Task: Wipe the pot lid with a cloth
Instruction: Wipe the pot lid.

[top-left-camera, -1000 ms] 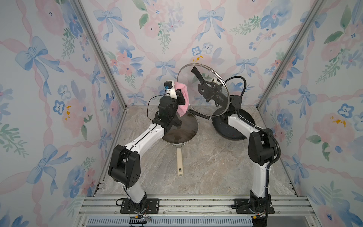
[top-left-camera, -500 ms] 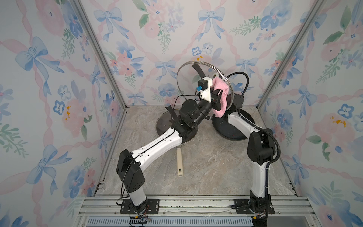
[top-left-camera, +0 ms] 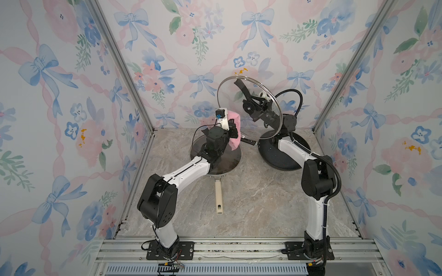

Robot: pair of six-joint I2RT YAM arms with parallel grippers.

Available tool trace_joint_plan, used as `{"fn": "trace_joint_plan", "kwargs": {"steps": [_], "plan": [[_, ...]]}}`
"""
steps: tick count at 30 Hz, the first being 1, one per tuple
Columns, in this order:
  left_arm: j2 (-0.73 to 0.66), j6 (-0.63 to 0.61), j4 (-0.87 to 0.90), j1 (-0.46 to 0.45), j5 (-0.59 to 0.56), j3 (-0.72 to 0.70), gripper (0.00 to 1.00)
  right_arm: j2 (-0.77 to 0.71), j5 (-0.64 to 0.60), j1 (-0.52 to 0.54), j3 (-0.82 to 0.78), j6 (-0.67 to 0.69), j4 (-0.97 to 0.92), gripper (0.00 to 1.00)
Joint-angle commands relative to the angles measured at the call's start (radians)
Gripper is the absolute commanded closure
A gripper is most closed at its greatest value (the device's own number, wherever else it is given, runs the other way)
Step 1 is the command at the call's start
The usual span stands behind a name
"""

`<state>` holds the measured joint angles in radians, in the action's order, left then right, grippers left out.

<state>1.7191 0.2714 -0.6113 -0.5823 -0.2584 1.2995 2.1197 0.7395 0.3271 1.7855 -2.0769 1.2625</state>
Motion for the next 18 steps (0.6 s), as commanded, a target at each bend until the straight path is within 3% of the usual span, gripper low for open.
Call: {"fn": "trace_joint_plan", "kwargs": {"steps": [1, 4, 9, 12, 14, 18], "plan": [[-0.037, 0.036, -0.005, -0.021, -0.002, 0.018, 1.0, -0.083, -0.028, 0.002, 0.027, -0.1, 0.141, 0.99], [-0.016, -0.003, -0.005, -0.096, 0.084, 0.107, 1.0, -0.069, -0.032, 0.004, 0.038, -0.109, 0.141, 0.99], [0.014, -0.053, -0.004, -0.239, 0.325, 0.26, 1.0, -0.048, -0.038, 0.007, 0.057, -0.116, 0.141, 1.0], [0.019, -0.042, -0.004, -0.274, 0.424, 0.293, 1.0, -0.035, -0.04, 0.006, 0.08, -0.126, 0.141, 1.0], [0.021, -0.018, 0.0, -0.272, 0.449, 0.282, 1.0, -0.032, -0.043, 0.006, 0.095, -0.126, 0.141, 1.0], [0.007, -0.004, 0.021, -0.225, 0.349, 0.179, 1.0, -0.037, -0.045, 0.006, 0.102, -0.124, 0.141, 0.99]]}}
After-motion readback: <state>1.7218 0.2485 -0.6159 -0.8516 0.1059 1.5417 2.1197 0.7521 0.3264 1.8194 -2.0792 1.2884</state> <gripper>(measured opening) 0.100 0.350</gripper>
